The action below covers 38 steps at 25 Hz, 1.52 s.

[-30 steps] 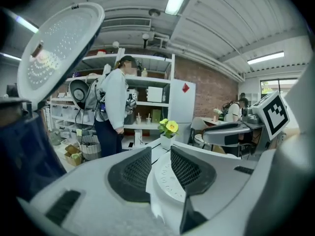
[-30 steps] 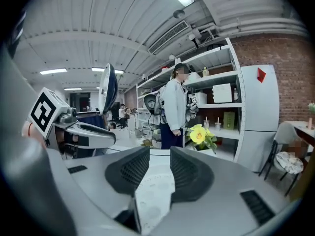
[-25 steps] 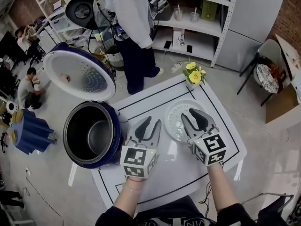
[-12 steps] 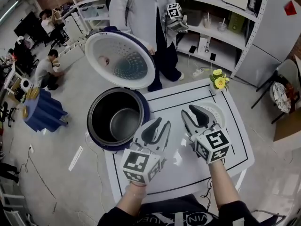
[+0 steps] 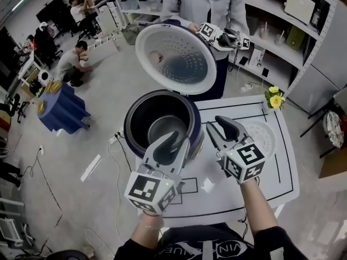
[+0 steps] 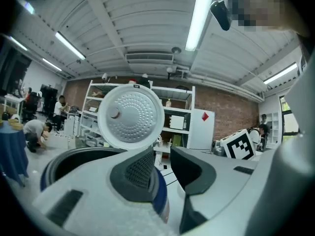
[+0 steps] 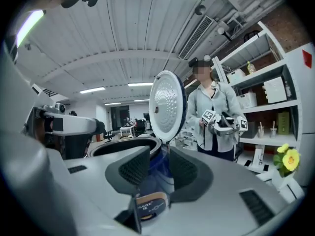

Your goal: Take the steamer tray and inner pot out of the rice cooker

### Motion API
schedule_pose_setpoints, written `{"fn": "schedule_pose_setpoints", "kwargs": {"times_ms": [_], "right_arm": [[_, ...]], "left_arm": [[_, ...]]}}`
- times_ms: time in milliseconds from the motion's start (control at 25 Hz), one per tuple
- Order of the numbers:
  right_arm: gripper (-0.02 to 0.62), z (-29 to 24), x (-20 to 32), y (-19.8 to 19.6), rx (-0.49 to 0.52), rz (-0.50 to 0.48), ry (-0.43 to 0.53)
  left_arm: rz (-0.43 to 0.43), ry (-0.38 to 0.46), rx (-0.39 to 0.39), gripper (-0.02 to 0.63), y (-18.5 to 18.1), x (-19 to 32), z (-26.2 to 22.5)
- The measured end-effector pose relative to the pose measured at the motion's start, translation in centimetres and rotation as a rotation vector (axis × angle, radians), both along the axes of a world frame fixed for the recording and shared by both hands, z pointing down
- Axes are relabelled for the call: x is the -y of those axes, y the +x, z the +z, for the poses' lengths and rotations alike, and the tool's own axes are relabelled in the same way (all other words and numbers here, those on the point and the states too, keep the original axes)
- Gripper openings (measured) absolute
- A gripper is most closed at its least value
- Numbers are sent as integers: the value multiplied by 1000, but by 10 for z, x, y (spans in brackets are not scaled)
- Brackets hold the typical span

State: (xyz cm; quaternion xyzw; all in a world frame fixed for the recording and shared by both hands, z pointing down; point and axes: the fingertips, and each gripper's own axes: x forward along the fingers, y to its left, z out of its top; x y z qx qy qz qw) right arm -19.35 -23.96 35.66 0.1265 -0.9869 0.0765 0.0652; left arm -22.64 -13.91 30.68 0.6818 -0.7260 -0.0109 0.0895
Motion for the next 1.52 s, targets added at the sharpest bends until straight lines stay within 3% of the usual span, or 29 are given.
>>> {"fn": "schedule_pose_setpoints", "kwargs": {"times_ms": [440,640,1080,1520], "right_arm": [[121,4,-19,-44,-26,-44,-63],[144,11,-17,-53,-56,-34,-92],[167,21,-13,-62,-84,-8,-166],[167,23,-7,-69,-86,-12,-167]], "left_arm": [[-261,-82,65,99,-102,-60,14],[-328,-133,62,112,-140,-73,30],[-313,-232,59,164,-171,-66,55],[-303,-281,23,172,-182,-54,73]]}}
